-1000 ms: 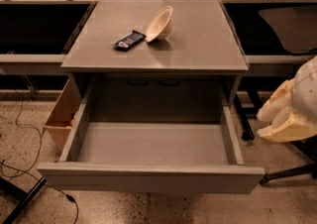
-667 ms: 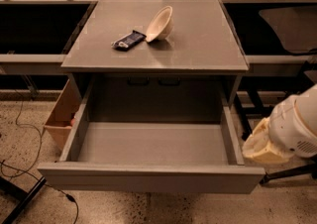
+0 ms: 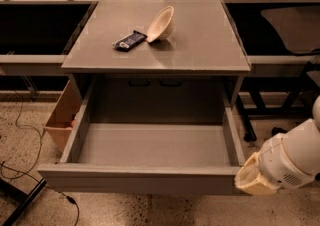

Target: Close top drawer

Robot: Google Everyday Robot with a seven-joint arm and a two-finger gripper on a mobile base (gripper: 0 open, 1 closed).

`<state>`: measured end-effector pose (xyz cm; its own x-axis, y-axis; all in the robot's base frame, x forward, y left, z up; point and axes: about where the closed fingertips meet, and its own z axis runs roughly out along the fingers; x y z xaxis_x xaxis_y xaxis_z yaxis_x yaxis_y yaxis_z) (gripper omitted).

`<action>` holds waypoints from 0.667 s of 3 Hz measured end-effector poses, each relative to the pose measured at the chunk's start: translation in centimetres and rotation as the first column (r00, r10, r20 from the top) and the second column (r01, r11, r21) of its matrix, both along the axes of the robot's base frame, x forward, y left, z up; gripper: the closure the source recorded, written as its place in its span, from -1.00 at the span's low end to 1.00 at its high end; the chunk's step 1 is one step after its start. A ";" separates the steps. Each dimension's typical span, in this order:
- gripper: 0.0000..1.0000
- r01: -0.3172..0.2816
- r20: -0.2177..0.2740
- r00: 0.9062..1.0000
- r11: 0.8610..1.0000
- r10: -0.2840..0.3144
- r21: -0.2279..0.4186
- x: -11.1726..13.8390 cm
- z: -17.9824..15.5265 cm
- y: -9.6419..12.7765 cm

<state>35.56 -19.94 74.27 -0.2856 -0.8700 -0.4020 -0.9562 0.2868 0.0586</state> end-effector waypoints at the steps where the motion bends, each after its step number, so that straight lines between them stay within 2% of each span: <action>1: 1.00 -0.003 -0.027 1.000 1.000 0.004 0.021 -0.9 -2.6 1.1; 2: 1.00 0.016 -0.001 1.000 0.999 -0.016 0.028 -1.1 -4.7 2.7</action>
Offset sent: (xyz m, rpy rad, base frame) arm -0.0038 0.0467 -0.0750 0.0392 -0.0649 -0.0580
